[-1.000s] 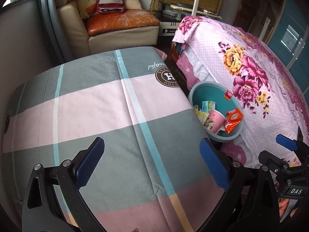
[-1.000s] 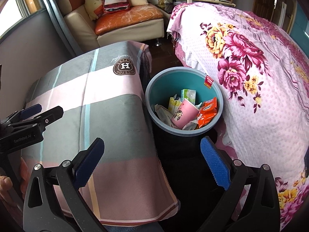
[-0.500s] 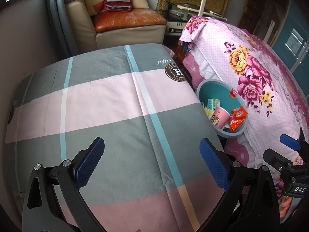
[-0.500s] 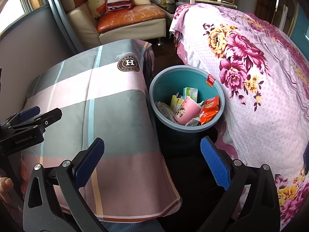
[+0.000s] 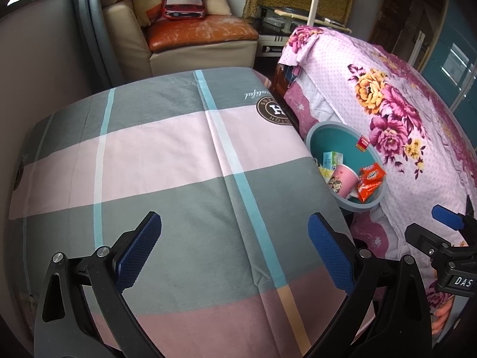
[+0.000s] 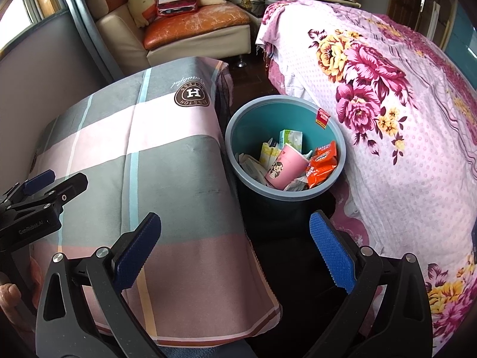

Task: Collect trash

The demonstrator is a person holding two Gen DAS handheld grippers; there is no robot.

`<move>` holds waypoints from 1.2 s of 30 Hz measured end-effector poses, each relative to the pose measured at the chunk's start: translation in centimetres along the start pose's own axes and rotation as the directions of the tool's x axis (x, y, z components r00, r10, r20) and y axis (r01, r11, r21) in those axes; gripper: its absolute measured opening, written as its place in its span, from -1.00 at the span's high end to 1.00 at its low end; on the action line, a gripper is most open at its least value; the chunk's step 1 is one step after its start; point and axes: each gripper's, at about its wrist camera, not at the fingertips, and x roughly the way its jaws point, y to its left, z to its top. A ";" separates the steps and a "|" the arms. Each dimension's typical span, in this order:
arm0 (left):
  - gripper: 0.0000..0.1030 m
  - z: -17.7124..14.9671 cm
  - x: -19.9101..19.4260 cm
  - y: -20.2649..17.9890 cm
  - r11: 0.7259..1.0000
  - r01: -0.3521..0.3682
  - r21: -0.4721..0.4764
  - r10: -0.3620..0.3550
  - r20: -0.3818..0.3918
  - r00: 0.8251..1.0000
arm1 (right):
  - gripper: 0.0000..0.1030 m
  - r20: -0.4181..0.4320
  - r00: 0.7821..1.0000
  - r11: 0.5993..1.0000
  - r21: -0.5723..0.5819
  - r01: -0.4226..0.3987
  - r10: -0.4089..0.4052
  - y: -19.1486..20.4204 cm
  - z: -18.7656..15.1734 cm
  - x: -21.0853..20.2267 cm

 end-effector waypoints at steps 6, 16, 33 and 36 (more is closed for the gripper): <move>-0.92 -0.2 0.1 0.0 1.000 -0.019 -0.002 0.019 0.008 1.000 | -0.86 -0.011 1.000 1.000 0.002 0.001 -0.001 0.0 -0.3 0.7; -0.92 -0.6 0.6 0.4 0.999 -0.039 -0.007 0.039 0.012 0.999 | -0.86 -0.019 0.999 1.000 -0.007 0.026 -0.027 0.4 -0.3 1.6; -0.92 -1.3 1.8 1.0 0.999 -0.047 -0.004 0.047 0.002 0.999 | -0.86 -0.051 0.997 0.998 -0.005 0.057 -0.057 0.5 -0.5 2.7; -0.92 -1.5 1.9 0.8 0.999 -0.050 -0.001 0.050 0.004 0.999 | -0.86 -0.057 0.996 0.998 -0.005 0.066 -0.066 0.7 -0.5 2.9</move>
